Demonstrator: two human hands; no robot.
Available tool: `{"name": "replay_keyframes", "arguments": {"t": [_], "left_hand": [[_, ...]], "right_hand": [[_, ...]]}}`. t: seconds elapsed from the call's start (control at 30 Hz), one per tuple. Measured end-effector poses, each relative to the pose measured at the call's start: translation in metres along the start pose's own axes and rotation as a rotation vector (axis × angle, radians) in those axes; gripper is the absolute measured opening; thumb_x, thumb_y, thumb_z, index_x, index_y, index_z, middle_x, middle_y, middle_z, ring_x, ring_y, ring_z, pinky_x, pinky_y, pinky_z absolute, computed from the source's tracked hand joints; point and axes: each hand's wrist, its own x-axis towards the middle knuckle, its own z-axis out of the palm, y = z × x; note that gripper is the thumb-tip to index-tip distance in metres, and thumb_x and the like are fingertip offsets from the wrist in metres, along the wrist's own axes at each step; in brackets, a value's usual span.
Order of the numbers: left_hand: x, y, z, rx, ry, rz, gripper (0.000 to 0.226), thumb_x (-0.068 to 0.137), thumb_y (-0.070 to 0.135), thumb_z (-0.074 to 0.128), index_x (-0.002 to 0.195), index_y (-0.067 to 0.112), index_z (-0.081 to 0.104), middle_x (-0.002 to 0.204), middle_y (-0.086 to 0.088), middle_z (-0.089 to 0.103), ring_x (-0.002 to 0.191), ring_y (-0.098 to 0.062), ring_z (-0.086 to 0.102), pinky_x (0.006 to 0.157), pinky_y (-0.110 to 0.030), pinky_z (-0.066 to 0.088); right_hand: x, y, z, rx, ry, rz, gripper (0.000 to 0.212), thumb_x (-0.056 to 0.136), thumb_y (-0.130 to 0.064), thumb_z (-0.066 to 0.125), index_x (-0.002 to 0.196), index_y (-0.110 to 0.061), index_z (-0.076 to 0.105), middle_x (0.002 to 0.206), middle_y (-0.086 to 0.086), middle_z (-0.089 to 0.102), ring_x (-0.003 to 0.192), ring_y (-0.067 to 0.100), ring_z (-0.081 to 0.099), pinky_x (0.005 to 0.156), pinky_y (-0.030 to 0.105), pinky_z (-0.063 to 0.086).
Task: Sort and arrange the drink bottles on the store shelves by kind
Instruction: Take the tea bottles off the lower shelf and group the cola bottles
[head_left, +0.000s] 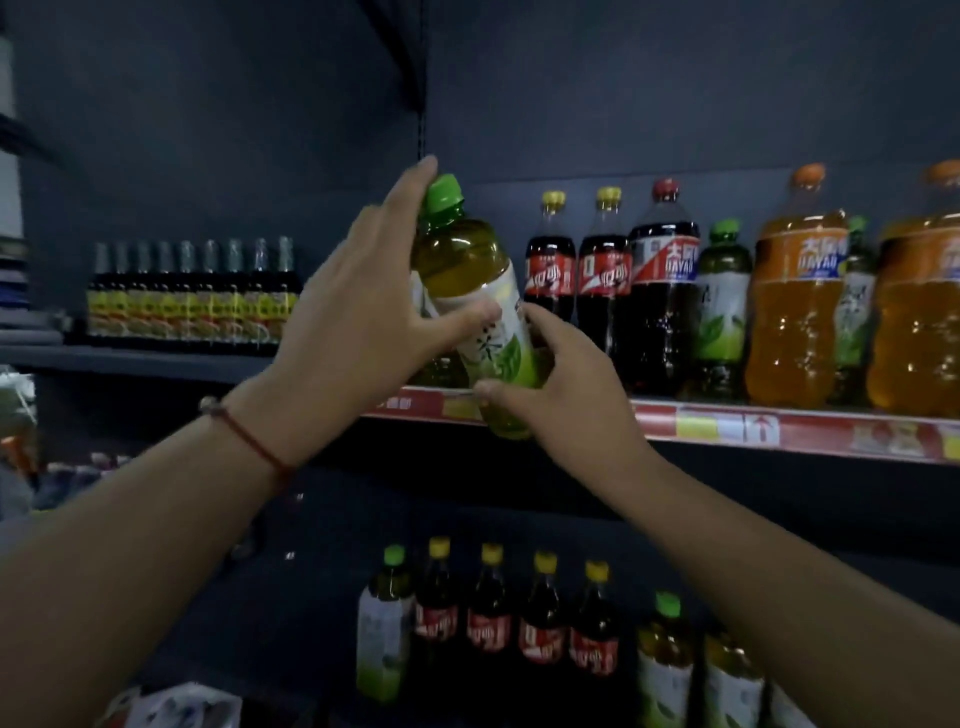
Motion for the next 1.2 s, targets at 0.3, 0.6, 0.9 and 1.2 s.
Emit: {"name": "replay_keyframes", "arguments": {"t": [0.3,0.6,0.9,1.2], "left_hand": [[0.090,-0.040,0.067,0.345,-0.222,0.231,0.100,0.074,0.051,0.077,0.152,0.038,0.016,0.141,-0.004,0.045,0.124,-0.021,0.049,0.099,-0.035,0.045],[0.125,-0.070,0.117,0.392,-0.368,0.170,0.099,0.069,0.061,0.076,0.150,0.033,0.026,0.140,-0.003,0.053,0.139,-0.029,0.033,0.114,-0.051,0.024],[0.136,-0.076,0.133,0.390,-0.506,0.132,0.104,0.080,0.063,0.065,0.157,0.030,0.001,0.156,-0.009,0.034,0.150,-0.033,0.010,0.118,-0.057,0.013],[0.117,-0.090,0.147,0.446,-0.463,0.213,0.128,0.070,0.079,0.060,0.152,0.026,-0.022,0.163,-0.015,0.006,0.151,-0.035,-0.002,0.120,-0.058,0.000]], "right_hand": [[0.097,0.037,0.042,0.096,0.131,0.167,0.056,0.070,-0.027,0.087,0.108,-0.021,0.045,0.100,-0.005,0.061,0.088,0.012,0.062,0.077,0.039,0.056],[0.121,0.067,0.030,-0.253,-0.012,0.176,0.045,0.077,-0.034,0.080,0.111,-0.015,0.058,0.105,0.003,0.063,0.089,0.019,0.063,0.077,0.038,0.057],[0.165,0.039,-0.034,-0.659,0.050,-0.152,0.040,0.089,-0.033,0.062,0.124,-0.017,0.054,0.121,0.006,0.049,0.110,0.021,0.051,0.084,0.032,0.042],[0.237,0.040,-0.043,-1.143,-0.110,-0.130,0.074,0.092,-0.056,0.052,0.152,-0.019,0.029,0.154,0.015,0.033,0.143,0.035,0.027,0.119,0.047,0.014]]}}
